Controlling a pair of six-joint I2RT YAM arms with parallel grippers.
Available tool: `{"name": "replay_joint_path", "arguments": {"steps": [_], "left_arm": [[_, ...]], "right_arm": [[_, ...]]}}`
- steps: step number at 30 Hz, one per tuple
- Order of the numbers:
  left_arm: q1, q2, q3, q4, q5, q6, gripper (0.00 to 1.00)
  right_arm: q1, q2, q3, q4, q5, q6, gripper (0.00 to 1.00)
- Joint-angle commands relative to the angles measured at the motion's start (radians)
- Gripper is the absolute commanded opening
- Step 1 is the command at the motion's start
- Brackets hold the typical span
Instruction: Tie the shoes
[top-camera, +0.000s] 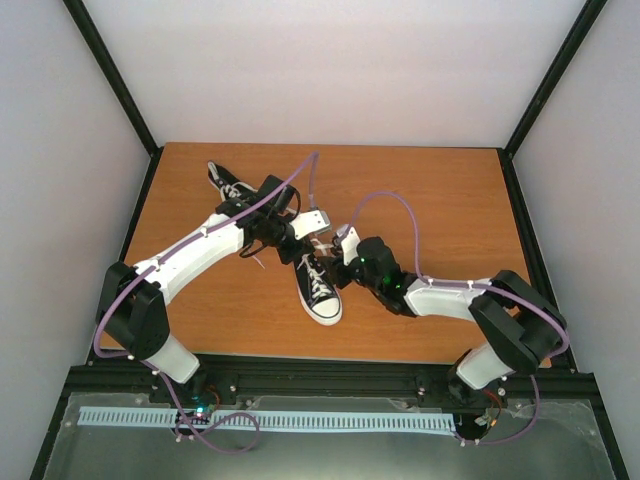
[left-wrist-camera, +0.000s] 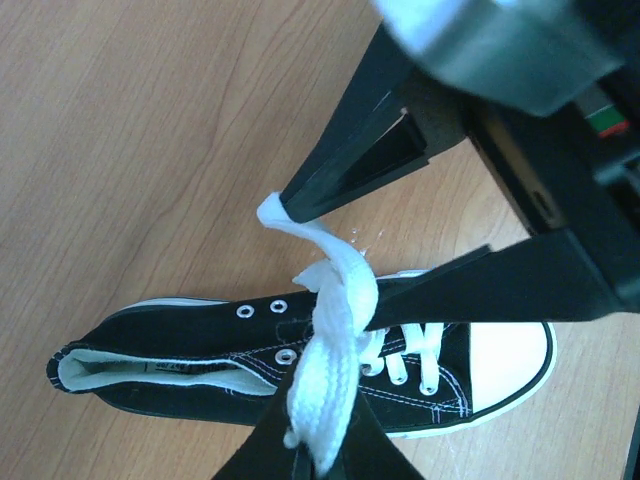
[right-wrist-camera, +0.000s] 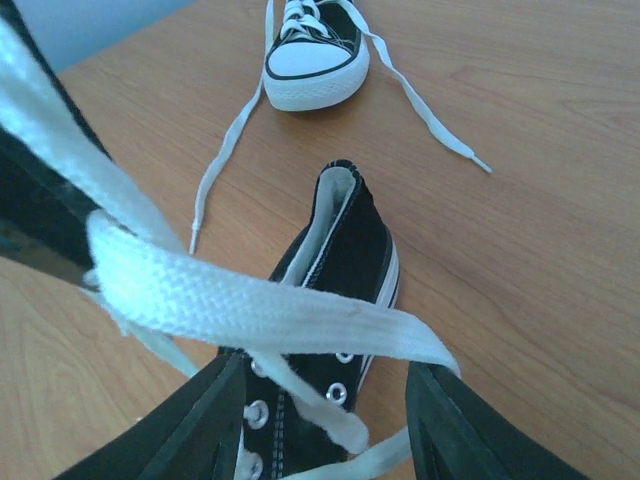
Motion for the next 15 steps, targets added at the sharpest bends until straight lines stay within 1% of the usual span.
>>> {"name": "replay_joint_path", "arguments": {"steps": [1,4,6,7,10,15], "left_arm": [[-0.001,-0.005,0.024,0.011,0.029,0.017,0.01],[0.003,-0.008,0.025,0.012,0.023,0.015,0.01],[0.010,-0.006,0.022,0.015,0.007,0.010,0.01],[0.014,-0.002,0.019,0.017,0.001,0.008,0.01],[0.033,0.002,0.010,0.027,-0.006,0.001,0.01],[0.054,0.000,0.004,0.037,-0.014,-0.006,0.01]], "right_arm": [[0.005,0.047,0.050,0.060,0.032,-0.016,0.40],[0.005,0.045,0.062,0.046,-0.003,-0.018,0.19],[0.005,0.015,0.066,0.010,-0.064,-0.018,0.05],[0.005,-0.009,0.065,-0.005,-0.108,-0.019,0.03],[0.005,-0.086,0.076,-0.097,-0.315,-0.028,0.03],[0.005,-0.133,0.158,-0.405,-0.579,-0.018,0.03]]}}
